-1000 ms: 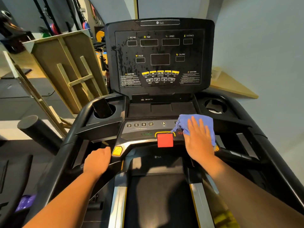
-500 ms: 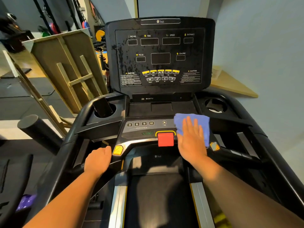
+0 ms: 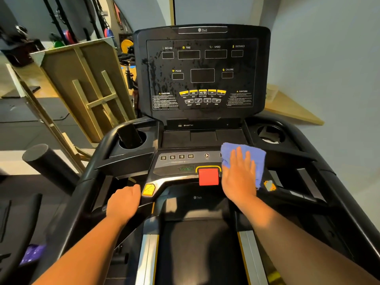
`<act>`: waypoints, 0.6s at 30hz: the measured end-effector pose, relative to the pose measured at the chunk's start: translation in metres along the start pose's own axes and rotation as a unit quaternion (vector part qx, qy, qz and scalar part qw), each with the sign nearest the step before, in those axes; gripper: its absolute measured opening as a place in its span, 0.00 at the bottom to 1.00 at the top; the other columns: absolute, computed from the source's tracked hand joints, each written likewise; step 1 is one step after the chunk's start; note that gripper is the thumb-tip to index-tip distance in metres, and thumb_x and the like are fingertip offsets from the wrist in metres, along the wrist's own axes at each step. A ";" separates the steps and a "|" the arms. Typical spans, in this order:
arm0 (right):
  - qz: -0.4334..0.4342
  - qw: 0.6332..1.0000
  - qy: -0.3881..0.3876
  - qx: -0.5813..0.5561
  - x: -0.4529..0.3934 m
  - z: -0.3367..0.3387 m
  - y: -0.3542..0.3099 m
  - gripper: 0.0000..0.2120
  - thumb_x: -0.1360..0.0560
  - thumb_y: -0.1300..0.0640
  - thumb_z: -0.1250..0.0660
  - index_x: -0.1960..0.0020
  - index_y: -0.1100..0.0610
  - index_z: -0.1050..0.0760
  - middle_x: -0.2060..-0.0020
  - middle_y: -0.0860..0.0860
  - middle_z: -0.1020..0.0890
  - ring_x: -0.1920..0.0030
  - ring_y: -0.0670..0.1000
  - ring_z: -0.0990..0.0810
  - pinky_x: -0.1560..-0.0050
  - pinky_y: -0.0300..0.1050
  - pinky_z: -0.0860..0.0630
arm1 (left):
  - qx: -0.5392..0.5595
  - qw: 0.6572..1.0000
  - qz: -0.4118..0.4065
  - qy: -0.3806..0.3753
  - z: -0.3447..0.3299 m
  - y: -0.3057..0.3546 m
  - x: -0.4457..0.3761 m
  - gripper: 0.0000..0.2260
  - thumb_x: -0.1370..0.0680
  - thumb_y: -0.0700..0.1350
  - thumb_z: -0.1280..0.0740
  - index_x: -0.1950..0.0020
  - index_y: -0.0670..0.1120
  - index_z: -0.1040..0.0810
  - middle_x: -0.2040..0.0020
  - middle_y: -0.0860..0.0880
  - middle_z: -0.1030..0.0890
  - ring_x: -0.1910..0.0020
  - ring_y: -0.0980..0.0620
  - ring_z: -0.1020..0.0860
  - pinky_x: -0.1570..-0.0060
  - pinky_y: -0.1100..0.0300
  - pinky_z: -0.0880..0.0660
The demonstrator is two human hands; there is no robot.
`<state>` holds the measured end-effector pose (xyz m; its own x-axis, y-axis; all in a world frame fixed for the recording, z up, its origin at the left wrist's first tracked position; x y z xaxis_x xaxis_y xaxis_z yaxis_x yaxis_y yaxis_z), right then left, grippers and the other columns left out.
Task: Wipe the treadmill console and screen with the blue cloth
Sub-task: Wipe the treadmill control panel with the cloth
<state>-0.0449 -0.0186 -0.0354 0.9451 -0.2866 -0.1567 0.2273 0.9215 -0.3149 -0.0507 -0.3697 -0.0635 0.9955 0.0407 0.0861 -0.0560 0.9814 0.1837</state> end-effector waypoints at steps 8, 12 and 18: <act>0.167 0.983 -0.072 0.003 0.017 -0.015 -0.034 0.31 0.16 0.48 0.47 0.19 0.53 0.59 0.20 0.48 0.58 0.20 0.54 0.61 0.21 0.54 0.62 | -0.092 0.995 -0.035 -0.012 -0.003 0.003 -0.001 0.07 0.17 0.43 0.43 0.42 0.46 0.29 0.57 0.49 0.26 0.66 0.56 0.32 0.65 0.65 0.35; -0.024 0.999 -0.020 0.032 0.008 -0.013 -0.033 0.31 0.16 0.47 0.48 0.19 0.57 0.55 0.19 0.55 0.52 0.19 0.59 0.57 0.21 0.56 0.58 | -0.167 0.983 -0.073 -0.021 -0.002 0.005 -0.002 0.08 0.19 0.43 0.40 0.41 0.45 0.30 0.48 0.44 0.20 0.58 0.48 0.22 0.57 0.56 0.24; 0.138 0.986 -0.065 0.072 0.029 -0.042 -0.148 0.34 0.17 0.47 0.48 0.19 0.59 0.58 0.19 0.59 0.57 0.21 0.66 0.60 0.23 0.60 0.64 | -0.130 0.990 -0.053 -0.032 0.000 0.005 -0.001 0.06 0.19 0.42 0.42 0.45 0.43 0.28 0.49 0.42 0.18 0.54 0.43 0.20 0.57 0.52 0.24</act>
<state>-0.0605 -0.1742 -0.0325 0.9957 0.0070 -0.0928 -0.0200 0.9900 -0.1394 -0.0522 -0.3649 -0.0623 0.9875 -0.0682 0.1424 0.0777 0.9950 -0.0626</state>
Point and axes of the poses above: each hand's wrist, its own x-axis away from the middle knuckle, its own z-axis out of the back of the hand, y = z × x, the point moved 5 cm from there along -x, towards the middle knuckle
